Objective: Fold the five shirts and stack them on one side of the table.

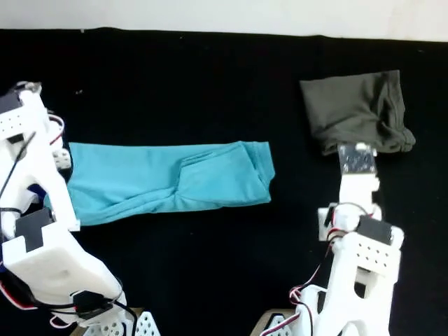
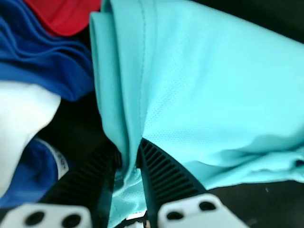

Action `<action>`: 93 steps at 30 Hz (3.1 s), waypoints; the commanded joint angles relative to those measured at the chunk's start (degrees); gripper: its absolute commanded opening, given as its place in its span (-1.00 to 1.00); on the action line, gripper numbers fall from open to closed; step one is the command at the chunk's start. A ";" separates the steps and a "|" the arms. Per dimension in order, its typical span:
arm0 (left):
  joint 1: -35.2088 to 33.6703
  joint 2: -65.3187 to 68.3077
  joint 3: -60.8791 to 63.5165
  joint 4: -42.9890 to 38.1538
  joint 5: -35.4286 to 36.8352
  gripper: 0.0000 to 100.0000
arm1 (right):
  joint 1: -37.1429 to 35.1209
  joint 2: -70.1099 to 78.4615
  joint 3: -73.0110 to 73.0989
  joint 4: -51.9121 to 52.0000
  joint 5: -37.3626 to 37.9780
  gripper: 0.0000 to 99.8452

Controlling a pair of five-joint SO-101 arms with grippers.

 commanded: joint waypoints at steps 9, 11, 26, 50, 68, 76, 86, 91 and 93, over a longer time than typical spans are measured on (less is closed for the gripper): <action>20.97 -4.00 -14.11 12.66 6.33 -0.98 | 1.10 -1.19 19.38 -21.93 0.44 -0.99; 26.42 -6.64 -14.11 12.66 8.35 -0.98 | 1.19 -1.19 21.23 -24.57 0.62 -0.99; 56.04 2.59 -14.64 -2.73 9.23 -0.98 | 1.27 -1.19 25.71 -28.70 0.70 -0.99; 60.88 26.59 -49.71 -2.81 9.49 -0.56 | 1.27 -1.19 25.80 -28.70 0.35 -0.99; 56.57 27.03 -42.24 12.04 9.49 -0.98 | 1.19 -1.19 26.07 -29.41 0.35 -0.99; 70.02 26.77 -34.24 6.33 9.49 -0.98 | 1.19 -1.19 26.07 -29.41 0.35 -0.99; 69.67 21.41 -44.53 12.13 16.26 -0.98 | 1.19 -1.19 26.07 -29.41 0.35 -0.99; 62.02 14.37 -43.38 12.40 16.53 -0.98 | 1.19 -1.19 26.07 -29.41 0.35 -0.99; 58.07 13.76 -40.57 12.40 16.62 -0.98 | 1.19 -1.19 26.07 -29.41 0.35 -0.99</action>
